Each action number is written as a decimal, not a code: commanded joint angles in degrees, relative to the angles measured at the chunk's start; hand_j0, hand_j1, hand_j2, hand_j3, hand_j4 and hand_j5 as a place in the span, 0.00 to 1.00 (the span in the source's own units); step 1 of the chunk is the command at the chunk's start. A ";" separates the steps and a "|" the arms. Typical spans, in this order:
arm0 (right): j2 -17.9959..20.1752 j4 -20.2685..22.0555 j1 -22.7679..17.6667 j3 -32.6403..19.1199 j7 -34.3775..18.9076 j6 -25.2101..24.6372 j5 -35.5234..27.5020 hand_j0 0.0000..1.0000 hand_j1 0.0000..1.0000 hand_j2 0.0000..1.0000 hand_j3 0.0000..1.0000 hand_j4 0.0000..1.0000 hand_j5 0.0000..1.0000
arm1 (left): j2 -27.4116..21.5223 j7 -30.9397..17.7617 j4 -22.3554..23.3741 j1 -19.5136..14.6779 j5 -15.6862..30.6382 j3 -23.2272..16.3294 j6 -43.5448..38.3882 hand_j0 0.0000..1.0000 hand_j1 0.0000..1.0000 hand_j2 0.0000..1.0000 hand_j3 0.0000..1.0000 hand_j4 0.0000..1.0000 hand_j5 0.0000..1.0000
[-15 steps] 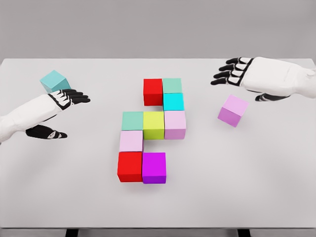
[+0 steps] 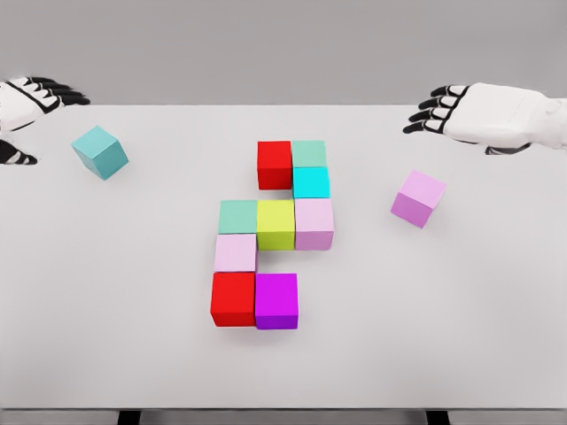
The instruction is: Assemble the squares on the desktop into the number 2
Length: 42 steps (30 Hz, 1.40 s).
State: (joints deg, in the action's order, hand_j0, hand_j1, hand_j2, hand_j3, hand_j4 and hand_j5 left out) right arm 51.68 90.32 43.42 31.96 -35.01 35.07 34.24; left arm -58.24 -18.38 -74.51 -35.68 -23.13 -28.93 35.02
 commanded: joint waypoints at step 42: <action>-3.17 -3.93 1.32 9.53 0.01 -0.07 -6.12 0.46 0.46 0.46 0.46 0.46 0.46 | 27.04 -16.62 33.73 -21.97 -25.47 -7.46 -0.02 1.00 1.00 1.00 1.00 1.00 1.00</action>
State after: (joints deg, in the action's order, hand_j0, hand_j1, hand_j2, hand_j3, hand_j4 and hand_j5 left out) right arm 46.46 82.67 44.74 41.93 -35.04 35.14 30.78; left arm -31.51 -35.03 -40.77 -57.66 -47.75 -36.51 35.14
